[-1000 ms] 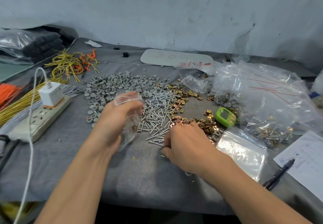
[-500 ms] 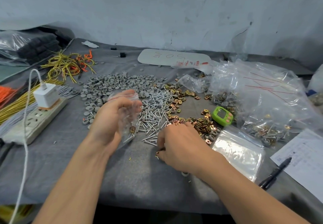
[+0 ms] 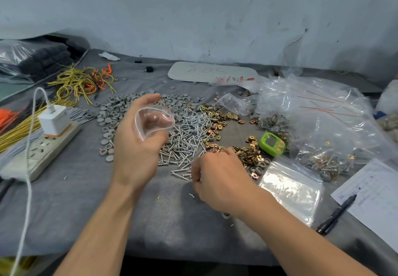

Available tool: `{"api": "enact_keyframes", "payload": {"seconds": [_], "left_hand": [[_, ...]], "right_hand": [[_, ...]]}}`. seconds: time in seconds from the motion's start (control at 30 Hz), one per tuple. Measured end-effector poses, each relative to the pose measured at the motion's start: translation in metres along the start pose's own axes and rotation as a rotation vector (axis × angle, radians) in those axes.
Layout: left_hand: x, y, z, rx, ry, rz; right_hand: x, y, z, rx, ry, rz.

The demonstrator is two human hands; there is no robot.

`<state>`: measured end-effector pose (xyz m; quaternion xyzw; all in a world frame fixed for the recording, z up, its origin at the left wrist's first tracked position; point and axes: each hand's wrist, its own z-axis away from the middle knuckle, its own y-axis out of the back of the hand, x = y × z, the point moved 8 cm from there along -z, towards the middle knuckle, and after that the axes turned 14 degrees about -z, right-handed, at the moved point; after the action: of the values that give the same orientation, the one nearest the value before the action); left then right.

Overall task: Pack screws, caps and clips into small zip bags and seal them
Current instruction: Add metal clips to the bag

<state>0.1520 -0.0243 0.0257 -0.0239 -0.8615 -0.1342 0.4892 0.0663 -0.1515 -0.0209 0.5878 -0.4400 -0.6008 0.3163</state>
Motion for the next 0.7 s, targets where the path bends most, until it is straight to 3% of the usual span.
{"api": "enact_keyframes", "payload": {"seconds": [0.13, 0.2, 0.3, 0.43, 0.7], "left_hand": [[0.0, 0.0, 0.002, 0.043, -0.094, -0.358], [-0.012, -0.019, 0.006, -0.111, -0.059, -0.584], [-0.027, -0.054, 0.019, -0.34, -0.013, -0.739], [-0.04, -0.071, 0.026, -0.452, 0.033, -0.845], [-0.035, -0.065, 0.022, -0.364, 0.067, -0.745]], "right_hand": [[0.014, 0.026, -0.001, 0.193, -0.099, -0.176], [0.025, 0.038, -0.001, 0.29, -0.157, -0.299], [0.038, 0.05, -0.004, 0.374, -0.182, -0.429], [0.041, 0.05, -0.009, 0.332, -0.186, -0.552], [0.042, 0.041, -0.019, 0.284, -0.246, -0.493]]}}
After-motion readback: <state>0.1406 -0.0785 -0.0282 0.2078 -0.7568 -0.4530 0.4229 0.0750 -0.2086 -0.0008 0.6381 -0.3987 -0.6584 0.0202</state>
